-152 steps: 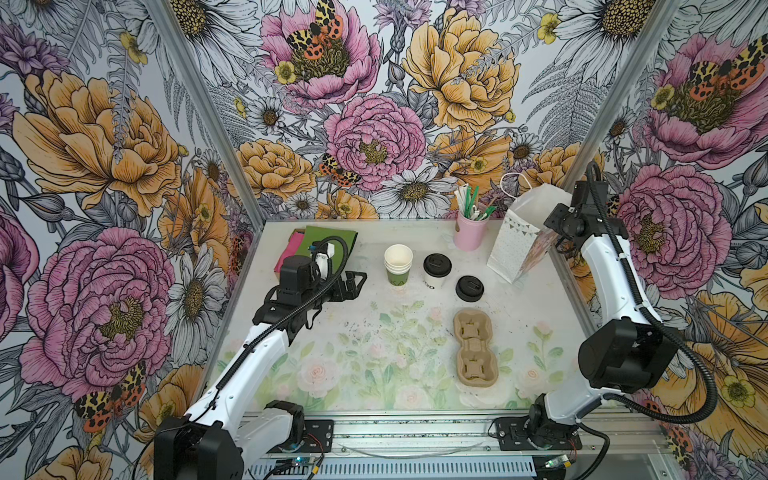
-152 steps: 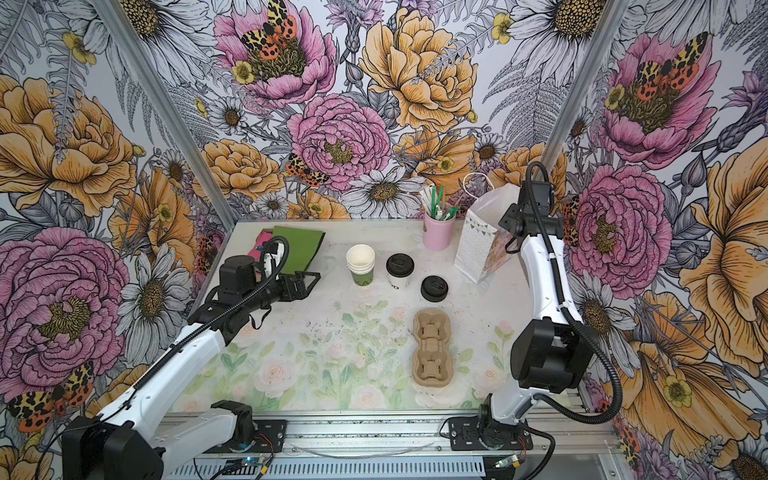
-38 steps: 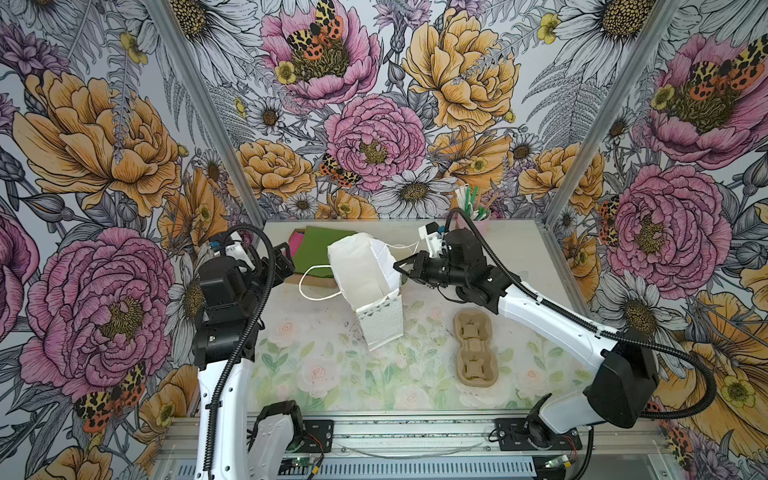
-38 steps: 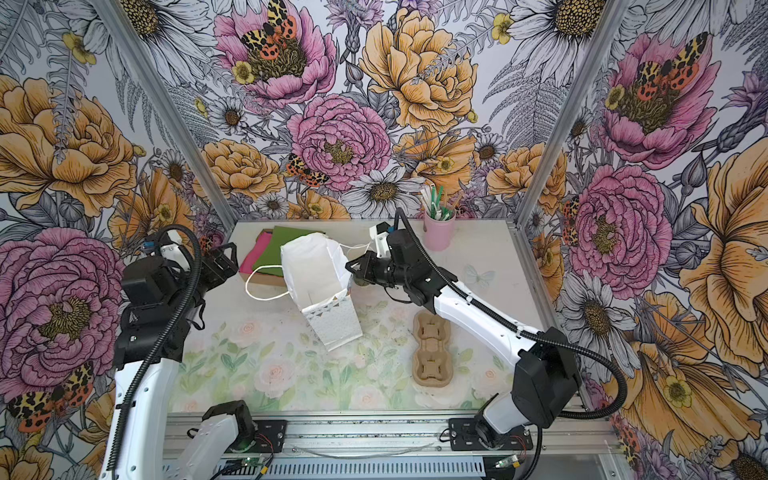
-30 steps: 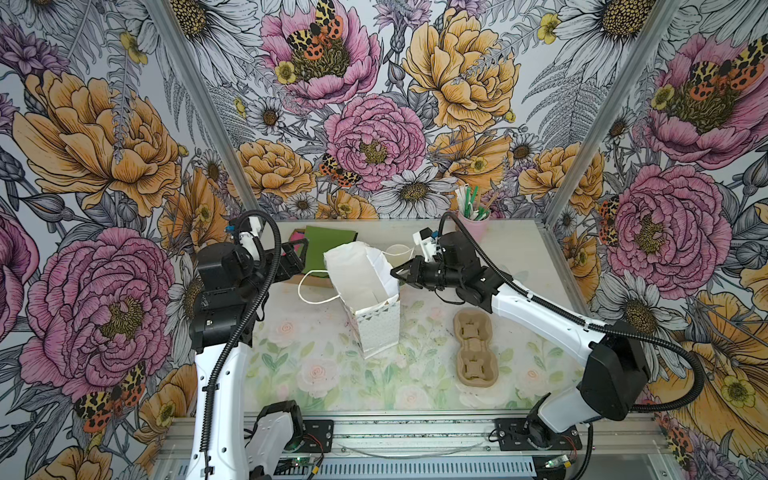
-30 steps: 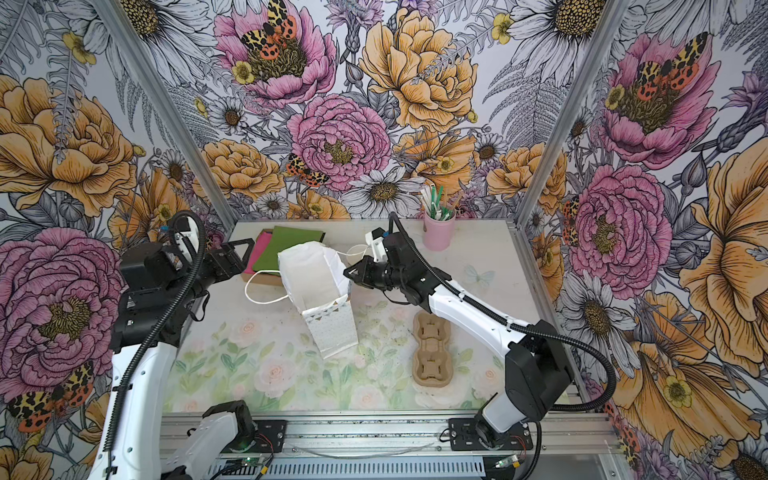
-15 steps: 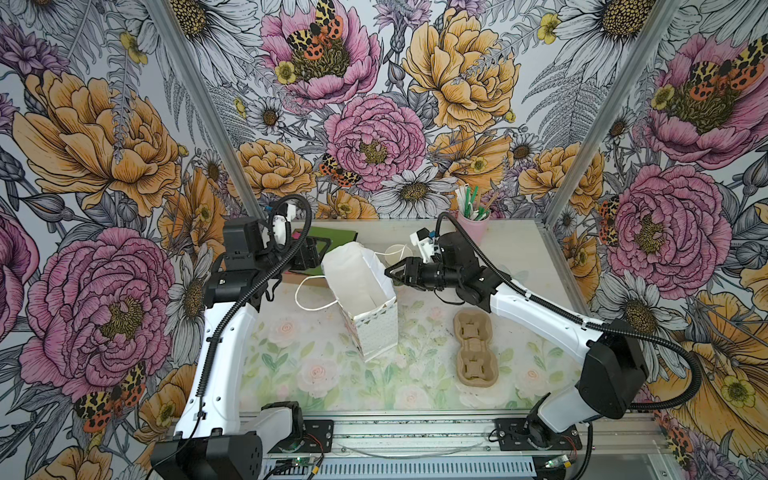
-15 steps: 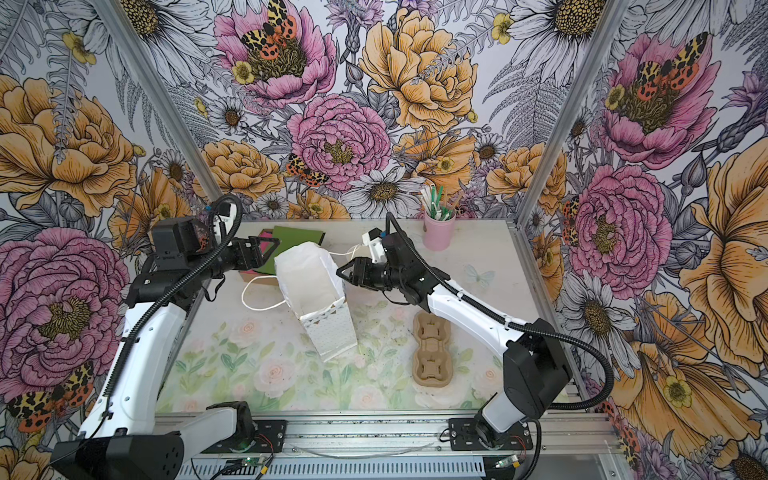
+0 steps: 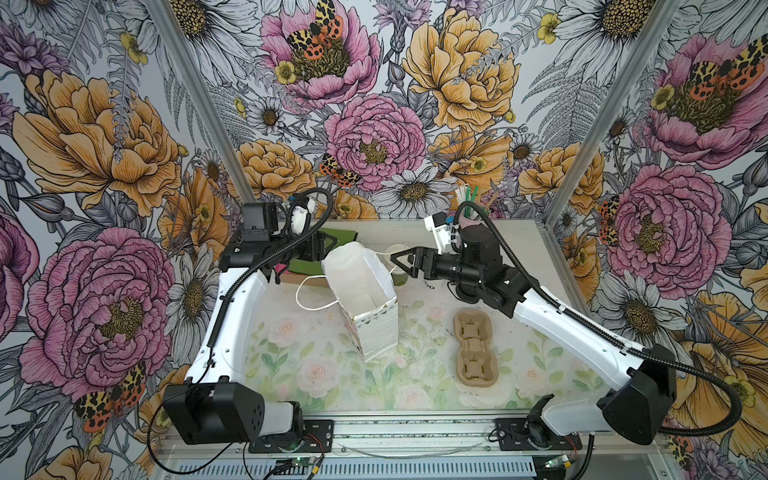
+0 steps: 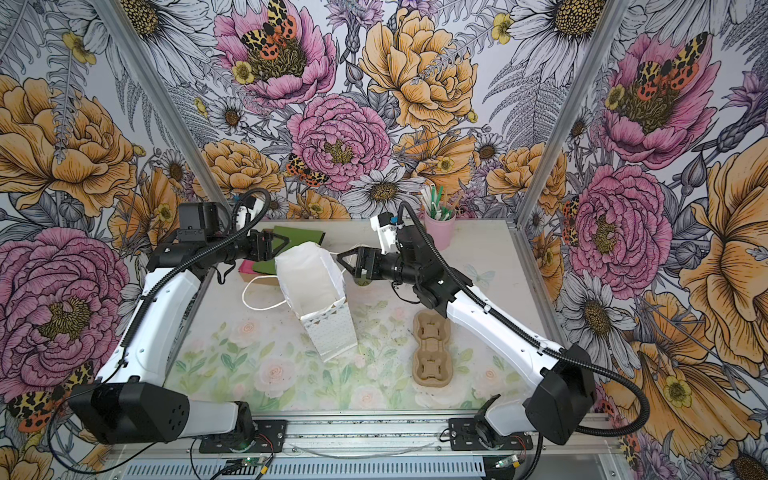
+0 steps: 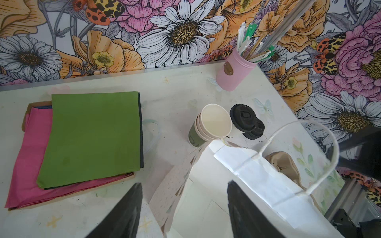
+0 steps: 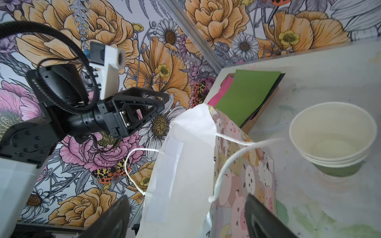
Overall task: Pack the takeout coffee
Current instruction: 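Grip the bag's near edge with the left gripper while the right gripper holds it, then release the bag with the right gripper and move it over the brown pulp cup carrier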
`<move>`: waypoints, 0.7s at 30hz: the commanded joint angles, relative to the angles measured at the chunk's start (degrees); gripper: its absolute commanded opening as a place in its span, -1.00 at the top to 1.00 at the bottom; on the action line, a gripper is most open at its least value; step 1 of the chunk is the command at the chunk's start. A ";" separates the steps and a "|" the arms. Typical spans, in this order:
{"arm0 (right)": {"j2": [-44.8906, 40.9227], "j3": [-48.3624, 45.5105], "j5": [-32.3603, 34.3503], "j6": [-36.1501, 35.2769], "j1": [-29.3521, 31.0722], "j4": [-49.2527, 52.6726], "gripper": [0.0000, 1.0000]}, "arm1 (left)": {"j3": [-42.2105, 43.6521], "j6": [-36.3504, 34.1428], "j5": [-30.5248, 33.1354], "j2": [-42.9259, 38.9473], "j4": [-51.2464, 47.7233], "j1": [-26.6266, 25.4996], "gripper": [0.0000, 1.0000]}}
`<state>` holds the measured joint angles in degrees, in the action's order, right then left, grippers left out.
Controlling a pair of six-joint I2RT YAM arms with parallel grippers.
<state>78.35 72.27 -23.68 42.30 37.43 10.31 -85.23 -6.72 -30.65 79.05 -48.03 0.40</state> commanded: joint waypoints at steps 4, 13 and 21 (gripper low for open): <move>-6.90 -1.56 10.56 -8.11 -2.58 9.01 -0.78 | -4.97 -5.39 2.30 4.10 -5.65 -2.48 -0.14; -11.28 -4.80 25.20 -12.16 -6.64 25.22 -0.79 | -7.22 -7.69 7.48 7.56 -8.95 -4.67 0.07; -9.68 -8.46 29.29 -10.01 -7.28 32.81 -0.76 | -7.33 -7.43 9.75 9.15 -8.96 -5.81 0.31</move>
<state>68.34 64.64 2.24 31.97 30.39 38.76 -90.87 -13.52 -23.11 87.66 -56.38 -4.91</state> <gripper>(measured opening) 0.879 0.353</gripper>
